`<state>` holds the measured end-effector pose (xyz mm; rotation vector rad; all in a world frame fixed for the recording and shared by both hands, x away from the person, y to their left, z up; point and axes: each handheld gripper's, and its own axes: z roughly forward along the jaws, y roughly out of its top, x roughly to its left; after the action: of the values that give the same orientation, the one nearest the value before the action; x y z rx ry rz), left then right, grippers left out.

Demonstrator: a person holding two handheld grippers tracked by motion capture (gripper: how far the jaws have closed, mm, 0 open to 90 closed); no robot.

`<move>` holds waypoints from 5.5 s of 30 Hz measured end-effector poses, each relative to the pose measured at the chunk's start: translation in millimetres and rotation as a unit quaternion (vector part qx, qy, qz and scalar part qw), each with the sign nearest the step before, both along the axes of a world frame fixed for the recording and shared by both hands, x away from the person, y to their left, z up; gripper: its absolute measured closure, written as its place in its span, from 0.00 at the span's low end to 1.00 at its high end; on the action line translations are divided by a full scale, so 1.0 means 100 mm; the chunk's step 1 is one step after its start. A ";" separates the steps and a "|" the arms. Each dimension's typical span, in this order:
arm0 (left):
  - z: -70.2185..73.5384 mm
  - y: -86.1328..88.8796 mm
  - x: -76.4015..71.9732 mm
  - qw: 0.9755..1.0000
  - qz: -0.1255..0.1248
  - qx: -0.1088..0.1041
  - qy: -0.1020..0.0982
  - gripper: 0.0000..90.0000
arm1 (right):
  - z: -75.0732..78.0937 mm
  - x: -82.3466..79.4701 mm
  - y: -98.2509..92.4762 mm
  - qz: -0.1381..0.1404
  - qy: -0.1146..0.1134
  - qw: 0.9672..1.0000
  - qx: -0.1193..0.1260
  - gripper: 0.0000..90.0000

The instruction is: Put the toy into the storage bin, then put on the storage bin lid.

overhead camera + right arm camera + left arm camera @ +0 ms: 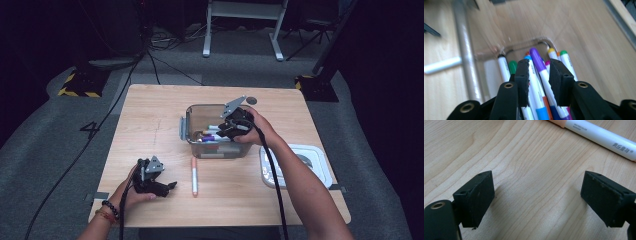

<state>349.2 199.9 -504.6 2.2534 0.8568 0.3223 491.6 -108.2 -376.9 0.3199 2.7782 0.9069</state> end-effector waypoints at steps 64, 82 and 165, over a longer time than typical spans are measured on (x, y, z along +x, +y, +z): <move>0.00 0.12 -0.02 1.000 0.002 0.000 0.001 0.14 | -1.21 -0.88 0.77 -0.090 0.027 0.990 0.102 0.82; 0.00 0.12 -0.02 1.000 0.003 0.000 0.001 0.14 | -0.91 -1.09 0.34 -0.002 0.029 0.989 0.145 0.83; 0.00 0.12 -0.01 1.000 0.007 -0.001 0.001 0.14 | -0.04 0.10 0.02 0.025 0.032 0.999 -0.026 0.83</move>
<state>348.0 211.8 -504.8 2.2477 0.8734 0.3244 501.7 -106.3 -380.5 0.2764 2.8752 0.8477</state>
